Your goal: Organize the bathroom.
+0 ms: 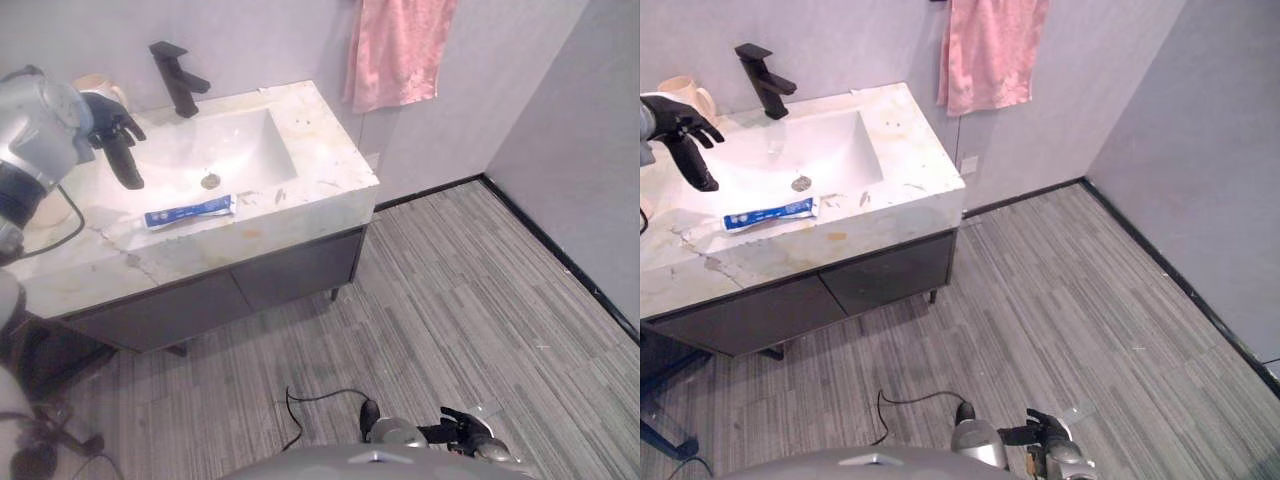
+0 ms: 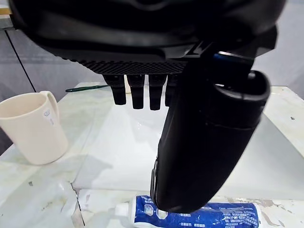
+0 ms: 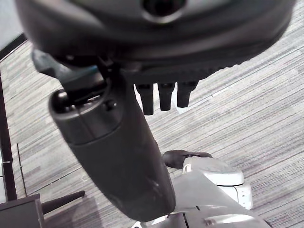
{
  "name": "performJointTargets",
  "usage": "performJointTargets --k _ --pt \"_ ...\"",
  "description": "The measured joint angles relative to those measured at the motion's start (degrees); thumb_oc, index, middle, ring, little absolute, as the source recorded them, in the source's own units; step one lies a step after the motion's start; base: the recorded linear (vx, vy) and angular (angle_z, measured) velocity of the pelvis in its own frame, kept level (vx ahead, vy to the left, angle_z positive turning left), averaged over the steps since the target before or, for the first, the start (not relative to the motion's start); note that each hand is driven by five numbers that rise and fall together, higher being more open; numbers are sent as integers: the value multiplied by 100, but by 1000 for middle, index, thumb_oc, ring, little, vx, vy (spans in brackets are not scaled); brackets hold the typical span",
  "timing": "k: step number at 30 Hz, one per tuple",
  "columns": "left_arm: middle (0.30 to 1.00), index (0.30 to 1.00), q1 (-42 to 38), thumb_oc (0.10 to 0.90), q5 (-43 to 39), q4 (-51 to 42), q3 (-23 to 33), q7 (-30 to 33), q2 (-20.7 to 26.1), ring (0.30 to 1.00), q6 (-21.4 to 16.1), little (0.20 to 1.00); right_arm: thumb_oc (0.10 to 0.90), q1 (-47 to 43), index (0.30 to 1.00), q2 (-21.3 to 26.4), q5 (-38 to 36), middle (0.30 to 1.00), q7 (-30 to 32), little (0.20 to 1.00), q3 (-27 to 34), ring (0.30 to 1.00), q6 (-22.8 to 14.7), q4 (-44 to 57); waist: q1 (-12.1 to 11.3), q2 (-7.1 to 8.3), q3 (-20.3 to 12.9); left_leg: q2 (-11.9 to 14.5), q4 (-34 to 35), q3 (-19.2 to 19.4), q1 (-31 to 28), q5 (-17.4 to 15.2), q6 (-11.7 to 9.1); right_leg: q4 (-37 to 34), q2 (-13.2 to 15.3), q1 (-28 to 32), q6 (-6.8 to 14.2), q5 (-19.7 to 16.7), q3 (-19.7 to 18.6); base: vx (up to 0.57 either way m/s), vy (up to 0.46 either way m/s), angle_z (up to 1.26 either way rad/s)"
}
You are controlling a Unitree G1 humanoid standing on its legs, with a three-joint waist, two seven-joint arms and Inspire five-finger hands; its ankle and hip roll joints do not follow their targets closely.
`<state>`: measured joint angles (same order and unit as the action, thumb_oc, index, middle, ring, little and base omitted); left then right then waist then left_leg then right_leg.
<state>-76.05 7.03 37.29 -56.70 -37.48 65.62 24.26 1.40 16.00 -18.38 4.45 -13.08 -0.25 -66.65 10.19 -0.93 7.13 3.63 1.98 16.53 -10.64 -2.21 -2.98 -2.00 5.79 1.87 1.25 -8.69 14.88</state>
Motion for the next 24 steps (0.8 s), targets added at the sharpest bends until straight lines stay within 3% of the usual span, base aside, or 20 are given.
performJointTargets --k 13,20,24 --pt "900 900 46 800 -247 -394 19 -599 251 900 126 900 800 -12 900 5 -1 900 120 900 -63 900 96 -67 -252 -34 -93 -44 290 -175 -69 -21 -73 -114 2 61 48 -29 47 -25 -2 7" --pt "900 900 426 800 -246 -943 153 -667 305 900 353 900 800 91 900 1 0 900 116 900 -86 900 110 -131 -244 -63 -419 -44 307 -234 22 -9 -102 -222 -8 35 112 -68 50 -4 0 0" --pt "900 900 491 800 -233 -844 153 -671 304 900 332 900 800 129 900 1 -4 900 115 900 -86 900 108 -130 -220 -67 -431 -40 308 -229 22 15 -111 -239 -15 40 136 -85 48 0 0 0"
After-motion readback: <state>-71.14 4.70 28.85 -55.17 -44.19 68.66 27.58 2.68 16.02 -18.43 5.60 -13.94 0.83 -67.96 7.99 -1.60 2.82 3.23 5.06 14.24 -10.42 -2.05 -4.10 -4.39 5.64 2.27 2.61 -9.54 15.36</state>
